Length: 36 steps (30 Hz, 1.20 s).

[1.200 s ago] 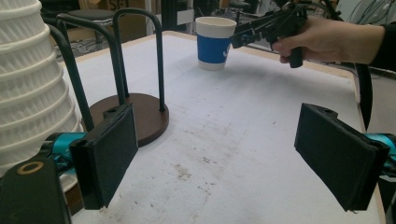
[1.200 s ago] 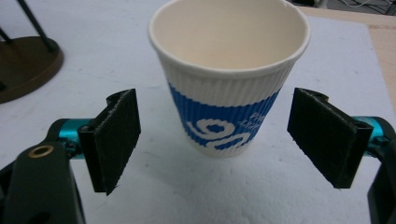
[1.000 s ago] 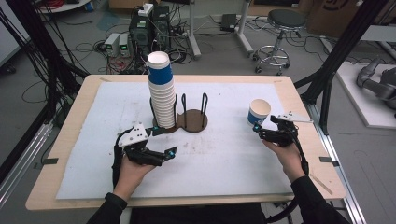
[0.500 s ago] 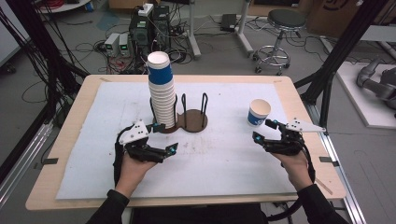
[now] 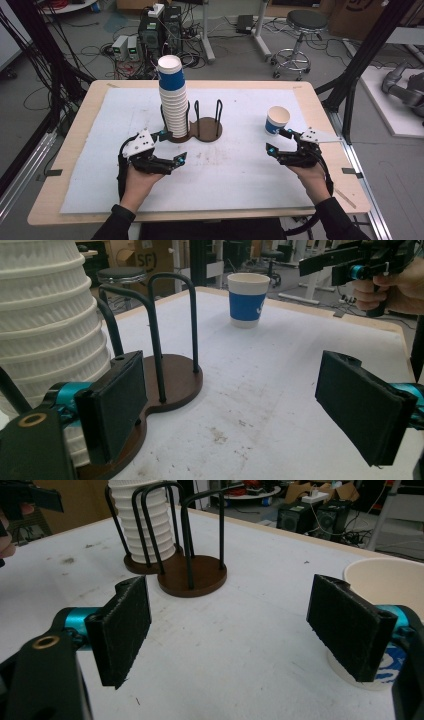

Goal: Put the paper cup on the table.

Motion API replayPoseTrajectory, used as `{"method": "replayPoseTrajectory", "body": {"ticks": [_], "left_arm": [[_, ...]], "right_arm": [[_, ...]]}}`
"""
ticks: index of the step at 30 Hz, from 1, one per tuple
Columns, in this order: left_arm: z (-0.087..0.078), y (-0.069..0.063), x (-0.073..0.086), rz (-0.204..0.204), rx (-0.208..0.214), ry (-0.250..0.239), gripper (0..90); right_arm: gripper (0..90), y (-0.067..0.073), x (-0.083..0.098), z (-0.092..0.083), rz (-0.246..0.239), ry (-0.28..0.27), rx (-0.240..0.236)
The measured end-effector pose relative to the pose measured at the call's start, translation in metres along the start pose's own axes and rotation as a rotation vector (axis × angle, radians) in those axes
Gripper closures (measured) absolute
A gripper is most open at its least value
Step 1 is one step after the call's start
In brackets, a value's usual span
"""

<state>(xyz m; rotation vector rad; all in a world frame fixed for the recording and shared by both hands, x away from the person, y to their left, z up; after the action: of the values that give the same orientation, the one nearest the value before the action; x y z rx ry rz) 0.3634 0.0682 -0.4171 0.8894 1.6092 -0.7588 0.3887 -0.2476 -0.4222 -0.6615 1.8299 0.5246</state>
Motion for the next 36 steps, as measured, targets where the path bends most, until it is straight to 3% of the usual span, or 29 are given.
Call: {"method": "replayPoseTrajectory", "body": {"ticks": [10, 20, 36], "left_arm": [[-0.005, 0.003, 0.003, -0.01, -0.013, 0.012, 13.4], [-0.006, 0.004, 0.002, -0.006, -0.024, 0.012, 13.4], [-0.007, 0.005, 0.003, -0.007, -0.03, 0.017, 13.3]], "right_arm": [[18.3, 0.0, 0.002, 0.005, 0.034, 0.031, -0.001], [18.3, -0.009, 0.008, 0.006, 0.059, 0.053, 0.022], [18.3, -0.011, 0.01, 0.008, 0.061, 0.063, 0.027]]}}
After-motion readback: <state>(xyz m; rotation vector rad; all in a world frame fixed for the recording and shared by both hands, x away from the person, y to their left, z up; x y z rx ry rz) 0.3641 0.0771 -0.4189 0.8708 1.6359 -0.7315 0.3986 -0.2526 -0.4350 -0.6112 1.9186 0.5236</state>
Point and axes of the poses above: each handheld gripper's, and its own axes: z roughly forward along the jaws, x roughly out of its underside, y roughly to its left, the point moved 10 cm from there along z, roughly forward along the jaws, and after that the axes turned 4 degrees about x, right-handed, at the moved point
